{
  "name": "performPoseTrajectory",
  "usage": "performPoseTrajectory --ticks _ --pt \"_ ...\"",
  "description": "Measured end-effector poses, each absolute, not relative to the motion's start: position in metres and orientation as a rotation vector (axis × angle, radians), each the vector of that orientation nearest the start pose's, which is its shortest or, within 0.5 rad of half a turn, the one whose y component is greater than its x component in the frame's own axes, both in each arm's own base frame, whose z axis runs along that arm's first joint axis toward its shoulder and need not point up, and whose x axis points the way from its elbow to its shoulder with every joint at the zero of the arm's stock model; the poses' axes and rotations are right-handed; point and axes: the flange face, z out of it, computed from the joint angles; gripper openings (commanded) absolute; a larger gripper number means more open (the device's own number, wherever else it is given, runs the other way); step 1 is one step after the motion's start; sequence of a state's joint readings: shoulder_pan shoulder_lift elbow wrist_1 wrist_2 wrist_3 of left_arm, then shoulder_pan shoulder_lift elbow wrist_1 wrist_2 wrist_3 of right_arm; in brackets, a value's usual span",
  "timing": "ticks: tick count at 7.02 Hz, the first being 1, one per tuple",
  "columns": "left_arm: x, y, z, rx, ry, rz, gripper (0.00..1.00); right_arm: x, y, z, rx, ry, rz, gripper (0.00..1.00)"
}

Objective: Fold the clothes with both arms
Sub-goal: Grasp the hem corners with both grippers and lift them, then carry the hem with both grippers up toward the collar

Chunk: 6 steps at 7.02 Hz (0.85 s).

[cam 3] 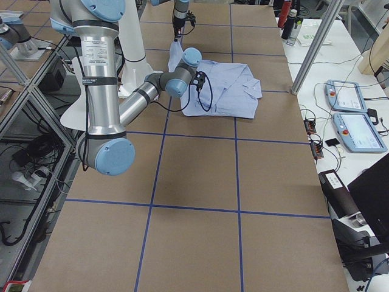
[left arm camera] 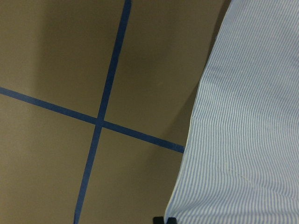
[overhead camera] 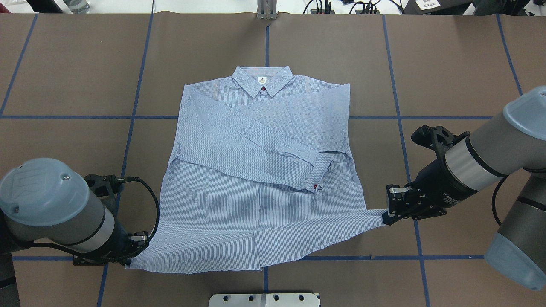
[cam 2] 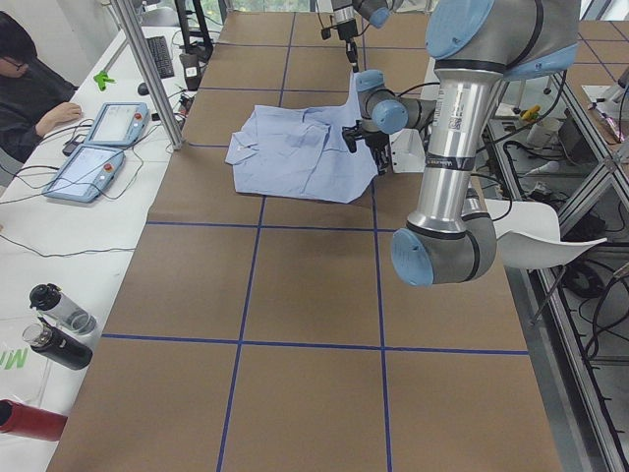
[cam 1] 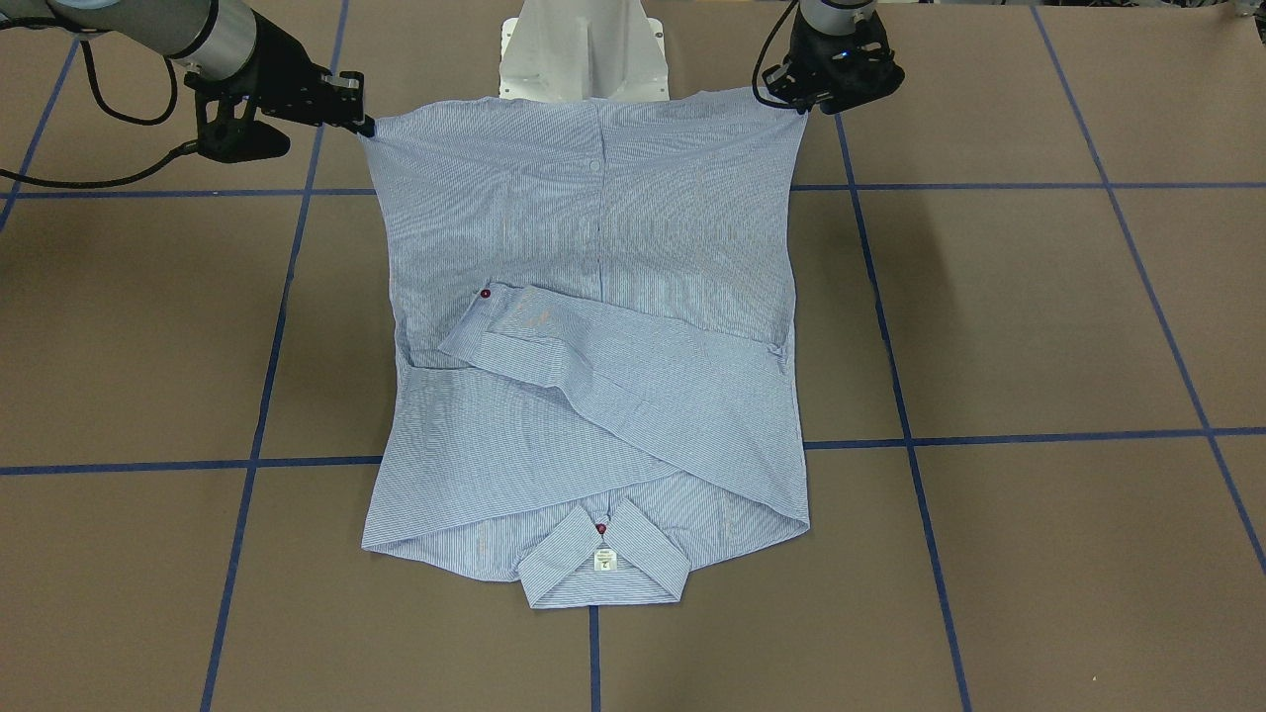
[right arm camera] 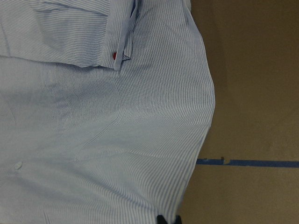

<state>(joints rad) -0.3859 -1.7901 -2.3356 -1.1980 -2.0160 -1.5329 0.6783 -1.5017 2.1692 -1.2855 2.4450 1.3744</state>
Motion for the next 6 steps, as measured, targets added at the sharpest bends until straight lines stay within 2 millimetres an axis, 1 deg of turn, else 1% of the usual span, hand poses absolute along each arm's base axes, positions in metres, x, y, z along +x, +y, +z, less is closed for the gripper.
performPoseTrajectory --ticks 3,4,5,6 --pt "0.372 -0.270 0.242 -0.266 0.738 -0.215 0.00 -0.308 -0.334 0.298 -0.336 -1.143 0.026 0.00" --pt "0.366 -0.281 0.237 -0.250 0.755 -0.232 0.00 -0.308 -0.343 0.297 -0.327 -1.147 0.038 0.00" --pt "0.355 -0.297 0.231 -0.228 0.775 -0.243 0.00 -0.310 -0.356 0.295 -0.314 -1.151 0.054 0.00" --pt "0.338 -0.317 0.228 -0.207 0.796 -0.244 0.00 -0.309 -0.371 0.293 -0.300 -1.155 0.076 0.00"
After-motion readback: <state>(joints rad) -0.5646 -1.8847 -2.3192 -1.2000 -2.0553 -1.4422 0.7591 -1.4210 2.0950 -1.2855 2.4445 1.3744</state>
